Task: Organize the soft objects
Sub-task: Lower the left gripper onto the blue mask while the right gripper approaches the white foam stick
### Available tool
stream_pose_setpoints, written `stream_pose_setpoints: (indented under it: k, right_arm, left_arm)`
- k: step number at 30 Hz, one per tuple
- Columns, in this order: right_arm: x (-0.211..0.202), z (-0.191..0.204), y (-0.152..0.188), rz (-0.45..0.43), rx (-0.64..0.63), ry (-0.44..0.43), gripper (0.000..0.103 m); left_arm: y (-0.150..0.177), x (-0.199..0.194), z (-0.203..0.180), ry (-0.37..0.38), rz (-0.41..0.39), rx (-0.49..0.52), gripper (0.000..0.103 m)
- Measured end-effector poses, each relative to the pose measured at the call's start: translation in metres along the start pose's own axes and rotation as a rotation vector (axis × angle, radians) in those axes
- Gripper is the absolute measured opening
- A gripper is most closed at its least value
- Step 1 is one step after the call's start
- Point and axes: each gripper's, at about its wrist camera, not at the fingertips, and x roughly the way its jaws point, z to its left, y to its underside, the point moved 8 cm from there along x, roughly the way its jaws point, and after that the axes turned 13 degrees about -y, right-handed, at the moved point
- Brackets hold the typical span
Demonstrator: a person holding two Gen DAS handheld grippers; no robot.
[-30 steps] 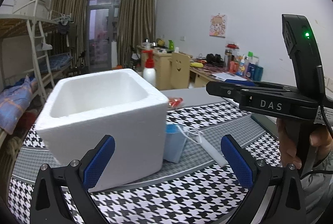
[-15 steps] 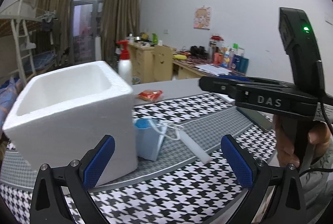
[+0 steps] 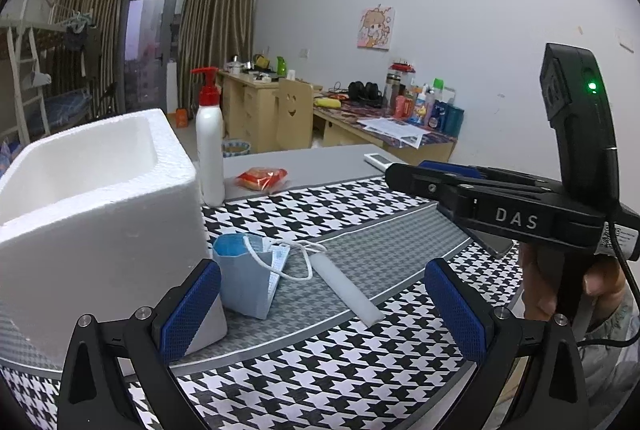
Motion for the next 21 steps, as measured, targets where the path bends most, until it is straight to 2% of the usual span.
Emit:
stream_pose_setpoints:
  k: [4, 15, 18, 21]
  right_arm:
    - [-0.001, -0.005, 0.003, 0.002, 0.011, 0.004, 0.054]
    - [-0.005, -0.024, 0.01, -0.001, 0.055, 0.017, 0.054]
    - [-0.003, -0.029, 0.012, 0.003, 0.067, 0.015, 0.054]
    - [0.002, -0.029, 0.016, 0.025, 0.074, 0.009, 0.054]
  left_arm:
    - [0.001, 0.008, -0.009, 0.0, 0.015, 0.011, 0.102]
    - [-0.009, 0.014, -0.023, 0.008, -0.029, 0.047, 0.102]
    - [-0.01, 0.021, -0.021, -0.024, -0.031, 0.058, 0.102]
    - [-0.011, 0.029, -0.006, -0.109, -0.022, 0.037, 0.102]
